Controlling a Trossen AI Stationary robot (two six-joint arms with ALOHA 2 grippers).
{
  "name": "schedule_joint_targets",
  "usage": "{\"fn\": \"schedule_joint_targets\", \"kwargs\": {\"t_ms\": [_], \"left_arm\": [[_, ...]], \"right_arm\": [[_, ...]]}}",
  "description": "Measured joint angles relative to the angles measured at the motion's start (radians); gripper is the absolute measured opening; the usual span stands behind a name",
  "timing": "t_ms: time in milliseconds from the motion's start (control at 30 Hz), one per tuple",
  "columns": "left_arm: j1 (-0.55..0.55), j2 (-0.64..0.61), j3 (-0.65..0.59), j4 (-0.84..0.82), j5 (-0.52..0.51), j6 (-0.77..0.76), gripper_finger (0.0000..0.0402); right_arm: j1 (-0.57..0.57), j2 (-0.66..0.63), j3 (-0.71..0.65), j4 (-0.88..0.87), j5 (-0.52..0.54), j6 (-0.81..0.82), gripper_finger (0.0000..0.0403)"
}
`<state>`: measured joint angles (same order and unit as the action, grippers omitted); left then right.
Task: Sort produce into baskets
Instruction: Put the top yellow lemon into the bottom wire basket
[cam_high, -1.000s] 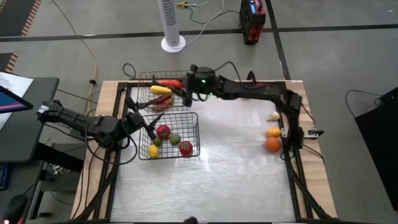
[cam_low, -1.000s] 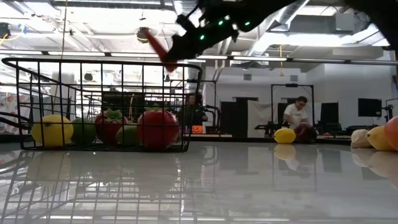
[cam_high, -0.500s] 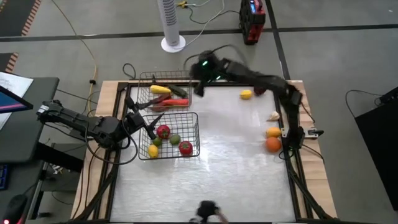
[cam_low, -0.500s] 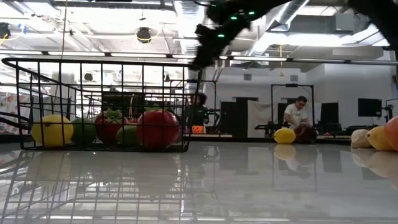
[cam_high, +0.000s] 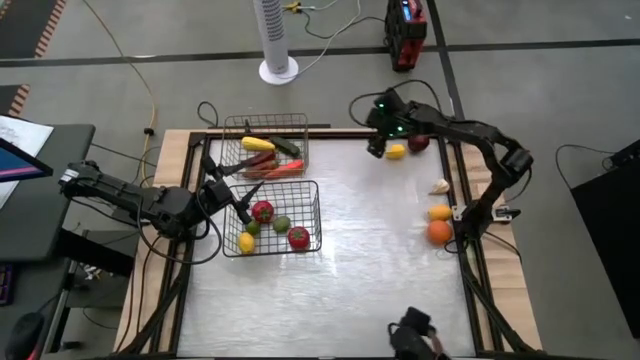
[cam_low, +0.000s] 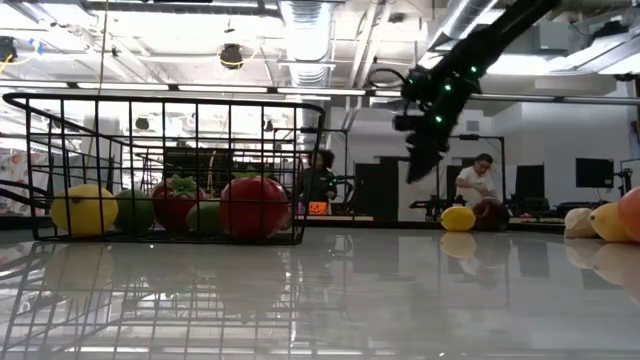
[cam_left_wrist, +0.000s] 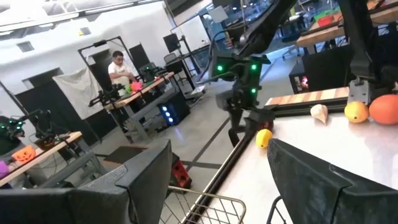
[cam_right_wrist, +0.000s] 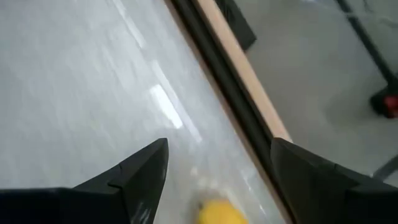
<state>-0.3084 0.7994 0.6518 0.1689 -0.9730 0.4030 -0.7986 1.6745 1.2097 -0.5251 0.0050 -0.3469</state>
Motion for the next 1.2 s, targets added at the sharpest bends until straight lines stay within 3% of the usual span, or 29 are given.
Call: {"fn": "schedule_joint_targets", "kwargs": {"t_ms": [533, 767, 1000, 1200], "left_arm": [[0.0, 0.0, 0.0, -0.025, -0.001, -0.003, 0.0253], [0.0, 0.0, 0.0, -0.029, -0.002, 0.008, 0.0253], [0.0, 0.0, 0.0, -0.028, -0.002, 0.007, 0.0253], [0.0, 0.0, 0.0, -0.029, -0.003, 0.006, 0.0253]], "right_arm": [[-0.102, 0.133, -0.035, -0.162, 0.033, -0.095, 0.0378], [-0.107, 0.146, -0.092, -0.125, 0.176, -0.122, 0.0355], [-0.092, 0.145, -0.093, -0.096, 0.171, -0.13, 0.0285], [-0.018, 0.142, -0.09, -0.13, 0.155, -0.097, 0.0276]]}}
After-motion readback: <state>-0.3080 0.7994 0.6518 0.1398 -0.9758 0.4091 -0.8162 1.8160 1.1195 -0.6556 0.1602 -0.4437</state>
